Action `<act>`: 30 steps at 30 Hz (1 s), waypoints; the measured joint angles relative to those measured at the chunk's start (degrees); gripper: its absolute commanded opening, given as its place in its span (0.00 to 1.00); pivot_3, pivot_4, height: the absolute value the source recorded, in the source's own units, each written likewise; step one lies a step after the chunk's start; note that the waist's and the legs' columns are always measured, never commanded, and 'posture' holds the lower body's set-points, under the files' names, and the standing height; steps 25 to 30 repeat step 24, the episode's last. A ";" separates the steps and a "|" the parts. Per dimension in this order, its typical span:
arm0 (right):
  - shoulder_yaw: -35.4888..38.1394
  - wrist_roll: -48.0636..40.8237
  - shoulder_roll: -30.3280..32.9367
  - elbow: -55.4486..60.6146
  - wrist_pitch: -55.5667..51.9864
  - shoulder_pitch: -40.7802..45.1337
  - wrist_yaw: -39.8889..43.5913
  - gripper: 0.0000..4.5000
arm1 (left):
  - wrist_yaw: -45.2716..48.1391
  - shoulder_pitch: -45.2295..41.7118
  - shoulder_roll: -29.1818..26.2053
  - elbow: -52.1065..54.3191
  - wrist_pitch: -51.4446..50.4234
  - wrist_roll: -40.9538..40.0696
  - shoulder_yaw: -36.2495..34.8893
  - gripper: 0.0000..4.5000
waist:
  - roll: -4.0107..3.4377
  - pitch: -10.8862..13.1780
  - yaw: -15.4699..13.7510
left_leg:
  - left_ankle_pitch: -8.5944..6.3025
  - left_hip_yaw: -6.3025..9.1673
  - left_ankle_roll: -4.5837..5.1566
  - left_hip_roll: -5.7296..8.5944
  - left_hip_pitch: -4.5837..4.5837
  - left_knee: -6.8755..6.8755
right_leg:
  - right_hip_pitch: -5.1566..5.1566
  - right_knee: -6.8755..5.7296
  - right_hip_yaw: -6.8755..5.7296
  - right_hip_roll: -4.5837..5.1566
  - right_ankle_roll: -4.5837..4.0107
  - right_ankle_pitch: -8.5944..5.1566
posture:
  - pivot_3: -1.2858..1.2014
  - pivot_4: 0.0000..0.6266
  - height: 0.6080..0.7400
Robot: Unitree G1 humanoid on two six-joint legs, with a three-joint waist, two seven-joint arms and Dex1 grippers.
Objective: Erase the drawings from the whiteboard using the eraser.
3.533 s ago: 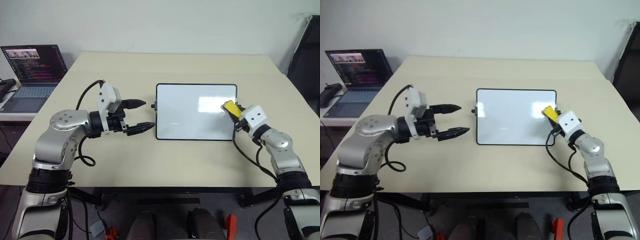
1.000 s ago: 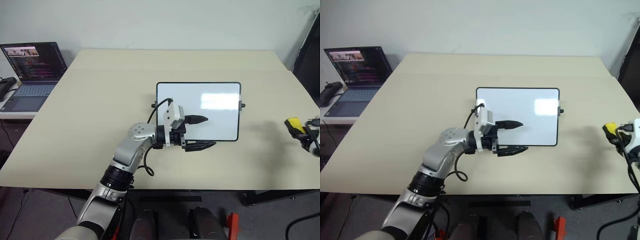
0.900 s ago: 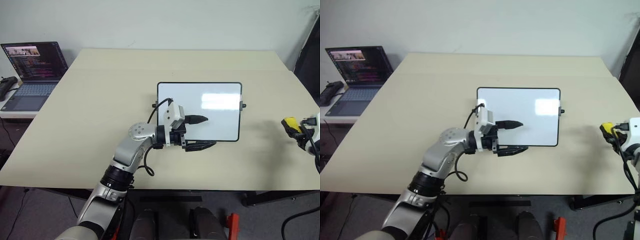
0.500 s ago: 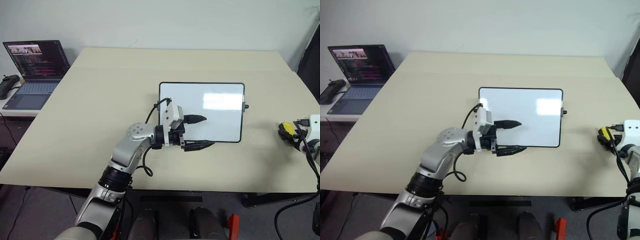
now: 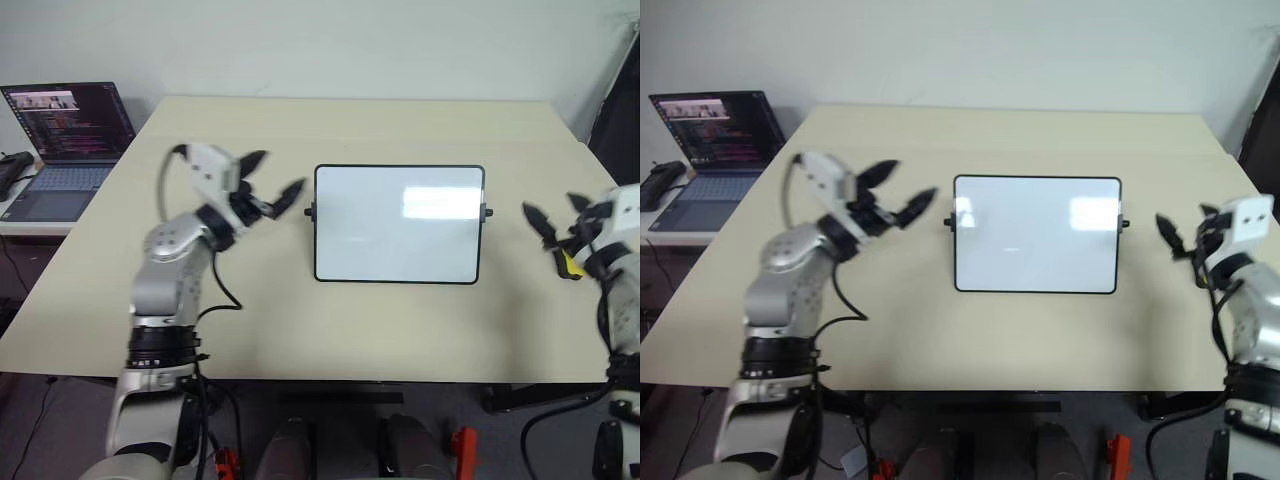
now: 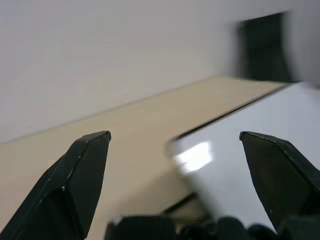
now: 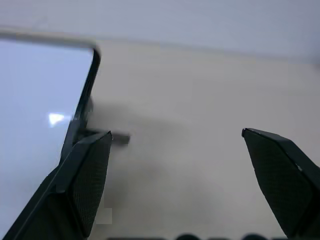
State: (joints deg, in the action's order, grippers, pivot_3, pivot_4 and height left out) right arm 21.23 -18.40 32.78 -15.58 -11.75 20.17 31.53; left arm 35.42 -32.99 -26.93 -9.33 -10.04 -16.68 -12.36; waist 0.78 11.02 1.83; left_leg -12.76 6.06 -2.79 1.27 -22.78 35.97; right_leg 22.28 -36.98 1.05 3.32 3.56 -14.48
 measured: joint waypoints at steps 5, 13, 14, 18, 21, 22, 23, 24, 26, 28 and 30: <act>-2.31 3.00 -4.93 -3.05 6.90 -1.08 -3.45 1.00 | -2.66 2.20 0.13 -6.85 5.57 2.83 -0.94 1.00 | -0.03 0.02 -0.75 | 0.01 0.03 -0.01 0.10 -0.05 0.03 | 0.02 0.00 -0.06 0.11 0.02 0.02 | 0.52 0.24 1.00; -2.57 5.83 -9.23 -9.19 14.57 -1.55 -9.28 1.00 | -8.13 5.30 6.25 -13.48 12.24 5.45 0.38 1.00 | -0.03 0.02 -0.29 | 0.01 0.01 -0.01 0.06 0.00 0.01 | 0.02 -0.08 -0.03 0.09 0.00 0.03 | 0.52 0.24 1.00; -2.52 5.85 -9.78 -9.66 15.40 -1.53 -10.15 1.00 | -8.73 5.56 7.21 -14.79 13.38 6.06 0.94 1.00 | -0.03 0.02 -0.26 | 0.01 0.01 -0.01 0.05 0.00 0.01 | 0.02 -0.09 -0.04 0.08 0.00 0.03 | 0.52 0.24 1.00; -2.49 5.73 -11.43 -10.88 16.63 -1.06 -11.70 1.00 | -9.73 5.85 8.68 -18.12 16.08 7.77 2.71 1.00 | -0.03 0.02 -0.17 | 0.01 0.01 -0.01 0.05 0.01 0.02 | 0.02 -0.12 -0.03 0.06 -0.01 0.04 | 0.52 0.24 1.00; -2.18 5.57 -12.39 -14.06 18.18 0.60 -13.02 1.00 | -9.73 7.59 9.94 -17.92 17.56 8.36 4.37 1.00 | -0.05 -0.01 0.01 | 0.01 -0.04 -0.01 0.05 0.06 0.00 | 0.01 -0.12 0.03 0.07 -0.01 0.04 | 0.52 0.24 1.00; -1.86 5.29 -12.97 -14.88 18.64 1.05 -13.64 1.00 | -9.60 8.80 10.70 -17.79 17.71 8.46 5.07 1.00 | -0.07 -0.02 0.07 | 0.01 -0.07 -0.01 0.04 0.09 -0.02 | 0.01 -0.13 0.05 0.07 -0.01 0.04 | 0.52 0.24 1.00; -1.61 4.90 -13.62 -15.59 19.11 1.39 -14.28 1.00 | -9.43 9.92 11.47 -17.79 17.64 8.48 5.77 1.00 | -0.07 -0.02 0.08 | 0.01 -0.05 -0.01 0.03 0.08 -0.02 | 0.01 -0.14 0.04 0.06 -0.01 0.04 | 0.52 0.24 1.00; -1.27 4.43 -13.93 -16.10 19.58 1.67 -14.61 1.00 | -9.45 10.39 12.07 -17.62 17.83 8.42 5.97 1.00 | -0.07 -0.02 0.03 | 0.01 -0.03 -0.01 0.00 0.08 -0.01 | 0.01 -0.15 0.02 0.04 -0.03 0.05 | 0.52 0.24 1.00; -1.27 4.43 -13.93 -16.10 19.58 1.67 -14.61 1.00 | -9.45 10.39 12.07 -17.62 17.83 8.42 5.97 1.00 | -0.07 -0.02 0.03 | 0.01 -0.03 -0.01 0.00 0.08 -0.01 | 0.01 -0.15 0.02 0.04 -0.03 0.05 | 0.52 0.24 1.00; -1.27 4.43 -13.93 -16.10 19.58 1.67 -14.61 1.00 | -9.45 10.39 12.07 -17.62 17.83 8.42 5.97 1.00 | -0.07 -0.02 0.03 | 0.01 -0.03 -0.01 0.00 0.08 -0.01 | 0.01 -0.15 0.02 0.04 -0.03 0.05 | 0.52 0.24 1.00; -1.27 4.43 -13.93 -16.10 19.58 1.67 -14.61 1.00 | -9.45 10.39 12.07 -17.62 17.83 8.42 5.97 1.00 | -0.07 -0.02 0.03 | 0.01 -0.03 -0.01 0.00 0.08 -0.01 | 0.01 -0.15 0.02 0.04 -0.03 0.05 | 0.52 0.24 1.00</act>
